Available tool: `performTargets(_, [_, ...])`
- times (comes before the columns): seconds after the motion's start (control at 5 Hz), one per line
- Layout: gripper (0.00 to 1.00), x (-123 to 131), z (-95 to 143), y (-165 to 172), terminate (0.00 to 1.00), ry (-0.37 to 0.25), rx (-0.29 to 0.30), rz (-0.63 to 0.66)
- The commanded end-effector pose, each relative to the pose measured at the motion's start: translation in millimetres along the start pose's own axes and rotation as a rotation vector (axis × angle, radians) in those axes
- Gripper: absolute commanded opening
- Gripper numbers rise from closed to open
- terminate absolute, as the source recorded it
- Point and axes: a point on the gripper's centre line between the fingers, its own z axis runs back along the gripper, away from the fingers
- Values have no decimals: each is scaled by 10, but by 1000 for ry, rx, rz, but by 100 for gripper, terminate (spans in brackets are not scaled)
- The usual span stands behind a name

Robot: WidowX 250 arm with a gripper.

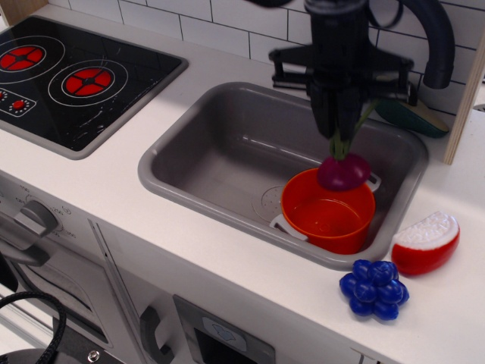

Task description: Put beet in pot sink

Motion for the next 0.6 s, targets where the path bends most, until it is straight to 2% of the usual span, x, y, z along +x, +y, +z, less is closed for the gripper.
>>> performTargets(0.0, [0, -38, -124, 24, 0, -25, 28, -15])
performTargets(0.2, [100, -61, -177, -7, 0, -24, 36, -28])
performTargets(0.4, [100, -66, -161, -14, 0, -26, 22, -32])
